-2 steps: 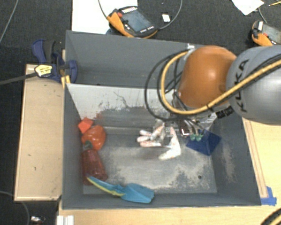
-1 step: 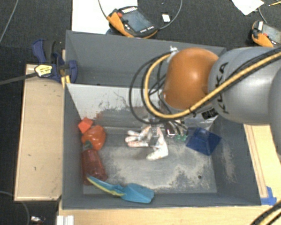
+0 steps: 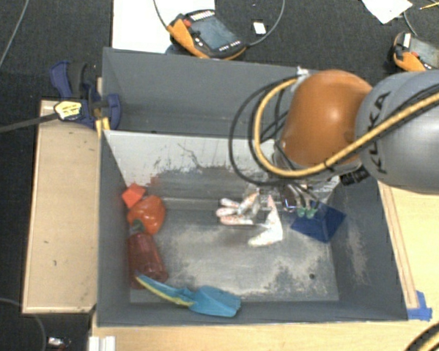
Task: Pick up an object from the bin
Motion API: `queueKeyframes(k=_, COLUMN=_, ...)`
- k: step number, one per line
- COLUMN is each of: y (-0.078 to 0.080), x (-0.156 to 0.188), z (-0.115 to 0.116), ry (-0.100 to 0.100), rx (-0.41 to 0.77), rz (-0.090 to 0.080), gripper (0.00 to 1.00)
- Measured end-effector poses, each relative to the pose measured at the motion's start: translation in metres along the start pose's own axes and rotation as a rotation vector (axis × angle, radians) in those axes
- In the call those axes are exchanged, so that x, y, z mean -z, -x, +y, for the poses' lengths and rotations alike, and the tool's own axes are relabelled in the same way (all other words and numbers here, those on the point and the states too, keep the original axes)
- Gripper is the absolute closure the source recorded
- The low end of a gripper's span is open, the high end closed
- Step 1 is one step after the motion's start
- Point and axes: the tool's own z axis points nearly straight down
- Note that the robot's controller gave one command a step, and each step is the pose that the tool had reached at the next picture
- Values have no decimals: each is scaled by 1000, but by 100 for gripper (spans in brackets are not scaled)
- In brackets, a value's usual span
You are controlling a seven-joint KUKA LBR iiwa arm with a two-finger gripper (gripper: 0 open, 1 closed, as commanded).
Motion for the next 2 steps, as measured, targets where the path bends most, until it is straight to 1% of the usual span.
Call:
queueKeyframes(k=1, y=1, x=-22, z=29, ry=6, rx=22, rz=14, gripper=100)
queueKeyframes(k=2, y=-1, x=91, z=20, ry=2, rx=3, rz=2, gripper=100)
